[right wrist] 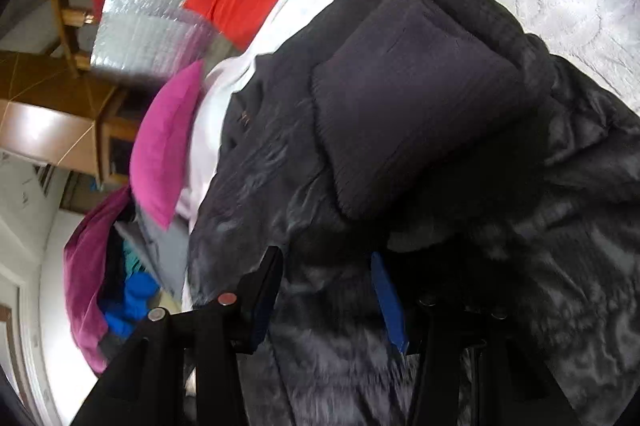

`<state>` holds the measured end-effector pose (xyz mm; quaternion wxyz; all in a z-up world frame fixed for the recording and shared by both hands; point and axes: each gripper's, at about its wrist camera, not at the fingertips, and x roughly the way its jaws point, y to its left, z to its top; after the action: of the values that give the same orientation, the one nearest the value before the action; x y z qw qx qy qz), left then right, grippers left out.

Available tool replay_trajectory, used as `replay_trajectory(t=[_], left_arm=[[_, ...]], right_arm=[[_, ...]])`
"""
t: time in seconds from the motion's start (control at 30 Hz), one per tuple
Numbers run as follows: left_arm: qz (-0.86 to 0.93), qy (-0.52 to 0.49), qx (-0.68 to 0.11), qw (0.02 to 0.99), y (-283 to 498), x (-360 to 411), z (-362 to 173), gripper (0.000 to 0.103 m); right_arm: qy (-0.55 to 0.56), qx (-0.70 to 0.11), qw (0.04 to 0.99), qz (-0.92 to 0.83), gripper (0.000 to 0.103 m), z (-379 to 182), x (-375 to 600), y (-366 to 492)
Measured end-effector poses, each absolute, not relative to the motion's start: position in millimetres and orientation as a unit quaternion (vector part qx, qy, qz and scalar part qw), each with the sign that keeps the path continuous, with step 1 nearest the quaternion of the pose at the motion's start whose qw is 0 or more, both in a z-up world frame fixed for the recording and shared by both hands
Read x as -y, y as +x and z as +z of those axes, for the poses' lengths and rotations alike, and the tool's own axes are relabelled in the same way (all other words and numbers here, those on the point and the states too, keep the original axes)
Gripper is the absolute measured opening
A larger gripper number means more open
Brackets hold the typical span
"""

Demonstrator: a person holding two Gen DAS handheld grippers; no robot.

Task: Fold large clothes

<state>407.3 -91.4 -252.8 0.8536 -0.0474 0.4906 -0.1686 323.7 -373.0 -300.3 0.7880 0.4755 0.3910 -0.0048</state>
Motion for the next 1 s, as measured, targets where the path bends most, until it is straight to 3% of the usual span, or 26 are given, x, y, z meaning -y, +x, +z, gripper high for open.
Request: replay_trajectory(t=[0.17, 0.27, 0.5, 0.57, 0.63, 0.7, 0.83, 1.0], left_arm=[[-0.187, -0.138, -0.525, 0.819, 418.6, 77.9, -265.6, 0.074], [-0.164, -0.186, -0.516, 0.82, 430.0, 62.1, -265.2, 0.074], [-0.147, -0.233, -0.504, 0.819, 448.2, 46.9, -272.5, 0.073], [-0.145, -0.222, -0.495, 0.827, 450.0, 51.0, -270.1, 0.066], [-0.135, -0.2, -0.489, 0.838, 459.4, 57.2, -268.7, 0.038], [-0.137, -0.202, -0.48, 0.842, 461.2, 56.7, -268.8, 0.029], [-0.154, -0.198, -0.451, 0.857, 456.1, 52.5, -253.6, 0.022], [-0.146, -0.18, -0.466, 0.854, 456.2, 51.1, -259.1, 0.023]], right_arm=[[0.472, -0.36, 0.804, -0.021, 0.047, -299.9, 371.3, 327.0], [0.462, -0.35, 0.814, -0.034, 0.037, -296.3, 375.8, 326.9], [0.471, -0.348, 0.81, -0.035, 0.037, -295.0, 374.6, 324.1], [0.478, -0.348, 0.806, -0.032, 0.04, -295.9, 376.9, 323.4], [0.474, -0.345, 0.81, -0.03, 0.04, -295.6, 376.8, 324.2], [0.461, -0.343, 0.817, -0.028, 0.038, -294.0, 374.9, 324.7], [0.418, -0.314, 0.852, -0.027, 0.028, -271.6, 367.8, 319.0], [0.393, -0.313, 0.864, -0.033, 0.028, -266.7, 363.2, 320.8]])
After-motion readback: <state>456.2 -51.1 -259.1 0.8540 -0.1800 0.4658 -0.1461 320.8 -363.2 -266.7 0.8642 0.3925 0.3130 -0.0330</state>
